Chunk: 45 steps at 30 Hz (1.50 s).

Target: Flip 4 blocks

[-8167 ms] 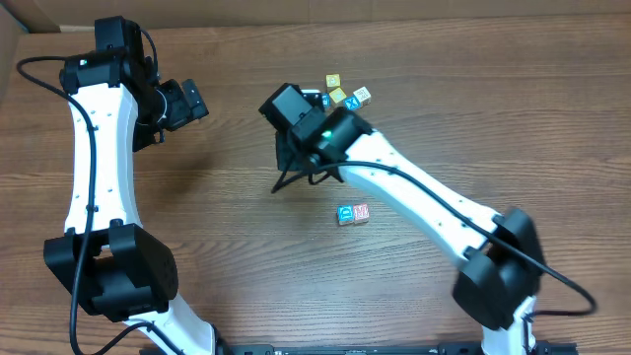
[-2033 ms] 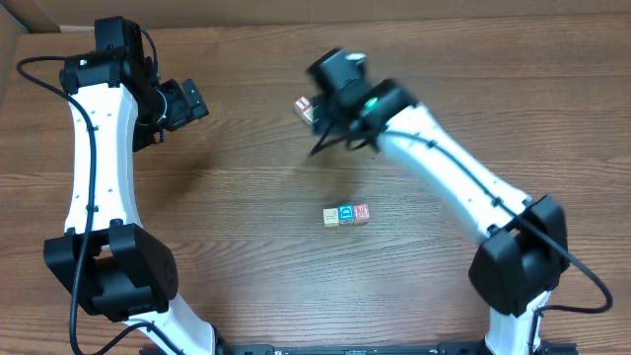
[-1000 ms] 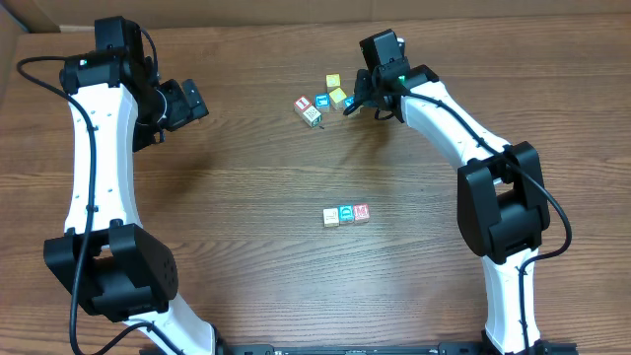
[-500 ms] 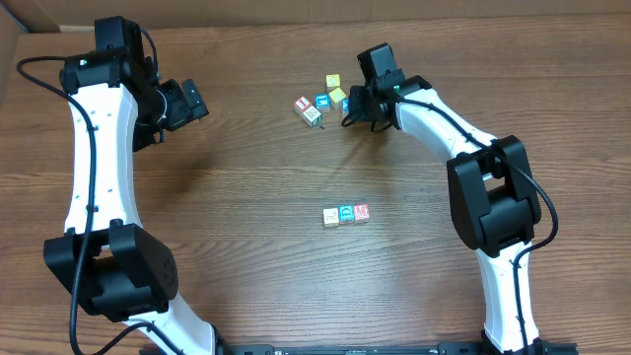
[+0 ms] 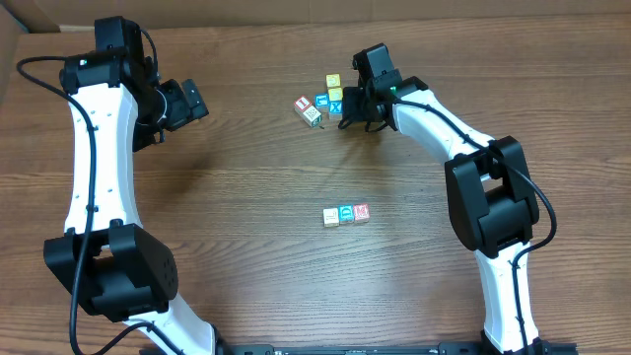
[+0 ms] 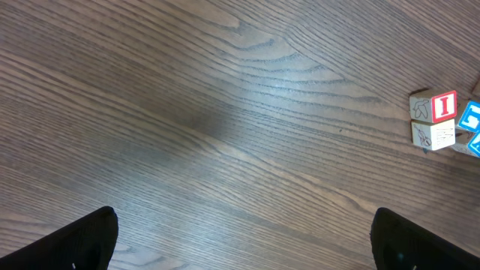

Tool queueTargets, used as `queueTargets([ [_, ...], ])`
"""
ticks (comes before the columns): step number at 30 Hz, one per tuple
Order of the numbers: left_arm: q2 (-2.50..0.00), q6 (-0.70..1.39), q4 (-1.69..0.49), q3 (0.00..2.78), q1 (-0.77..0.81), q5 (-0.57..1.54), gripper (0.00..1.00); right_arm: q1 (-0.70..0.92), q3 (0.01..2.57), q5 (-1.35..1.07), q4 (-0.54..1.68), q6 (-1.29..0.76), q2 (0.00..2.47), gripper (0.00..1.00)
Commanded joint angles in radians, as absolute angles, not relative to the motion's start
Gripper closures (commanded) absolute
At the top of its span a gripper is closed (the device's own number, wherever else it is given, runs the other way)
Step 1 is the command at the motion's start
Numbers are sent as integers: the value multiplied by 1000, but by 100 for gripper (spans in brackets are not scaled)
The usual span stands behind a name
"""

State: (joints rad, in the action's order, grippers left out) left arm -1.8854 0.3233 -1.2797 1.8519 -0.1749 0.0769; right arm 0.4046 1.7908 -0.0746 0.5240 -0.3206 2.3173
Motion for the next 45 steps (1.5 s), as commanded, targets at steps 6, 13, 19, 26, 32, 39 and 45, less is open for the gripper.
queueTargets([
  [6, -1893, 337, -1282, 1850, -175, 71, 0, 394, 1824, 32, 484, -253, 2302, 30],
  [13, -1893, 337, -1282, 1850, -176, 71, 0, 394, 1786, 82, 416, -253, 2302, 29],
  [19, -1893, 337, -1282, 1850, -176, 71, 0, 393, 1729, 89, 320, -227, 2305, 29],
  [26, -1893, 337, -1282, 1850, -175, 71, 0, 387, 1666, 89, 239, -228, 2308, 37],
  [32, -1893, 337, -1282, 1850, -175, 71, 0, 385, 1644, 118, 210, -228, 2314, 45],
  [39, -1893, 337, -1282, 1850, -175, 71, 0, 385, 1644, 138, 212, -228, 2318, 58],
  [45, -1893, 337, -1282, 1850, -175, 71, 0, 385, 1645, 130, 250, -232, 2288, 74],
])
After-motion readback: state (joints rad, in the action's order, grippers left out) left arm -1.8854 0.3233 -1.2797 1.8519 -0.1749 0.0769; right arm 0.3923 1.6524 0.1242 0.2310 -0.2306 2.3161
